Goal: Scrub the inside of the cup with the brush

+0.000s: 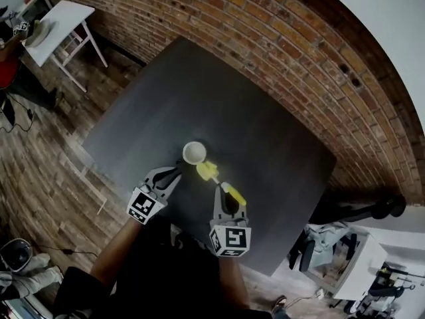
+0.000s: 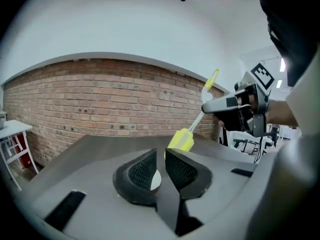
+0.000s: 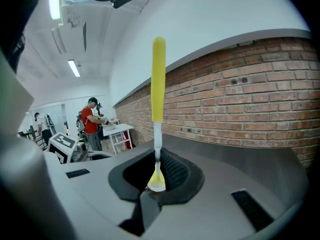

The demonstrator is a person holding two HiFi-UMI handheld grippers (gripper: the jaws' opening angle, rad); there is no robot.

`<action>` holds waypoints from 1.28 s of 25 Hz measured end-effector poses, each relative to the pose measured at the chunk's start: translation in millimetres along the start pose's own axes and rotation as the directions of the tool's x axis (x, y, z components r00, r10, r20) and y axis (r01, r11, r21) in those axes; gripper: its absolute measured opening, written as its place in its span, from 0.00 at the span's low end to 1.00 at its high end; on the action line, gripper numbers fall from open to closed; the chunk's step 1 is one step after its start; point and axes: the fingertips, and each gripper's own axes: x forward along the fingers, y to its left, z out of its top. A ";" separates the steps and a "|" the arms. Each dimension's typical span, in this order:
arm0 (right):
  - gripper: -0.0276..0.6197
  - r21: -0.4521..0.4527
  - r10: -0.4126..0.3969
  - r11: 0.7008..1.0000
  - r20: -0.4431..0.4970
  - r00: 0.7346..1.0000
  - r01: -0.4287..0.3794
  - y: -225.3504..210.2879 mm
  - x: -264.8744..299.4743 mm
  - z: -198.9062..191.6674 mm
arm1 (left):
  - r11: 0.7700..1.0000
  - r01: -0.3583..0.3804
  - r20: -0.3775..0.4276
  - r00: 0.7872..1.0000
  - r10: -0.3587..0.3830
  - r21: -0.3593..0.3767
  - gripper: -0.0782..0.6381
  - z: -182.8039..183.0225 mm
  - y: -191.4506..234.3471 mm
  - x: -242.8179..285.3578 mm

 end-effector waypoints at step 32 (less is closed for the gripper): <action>0.12 -0.032 0.082 0.996 0.023 0.996 -0.081 56.7 -162.9 -12.1 | 0.971 -0.215 0.203 0.951 0.232 -0.104 0.18 94.4 -143.1 -146.4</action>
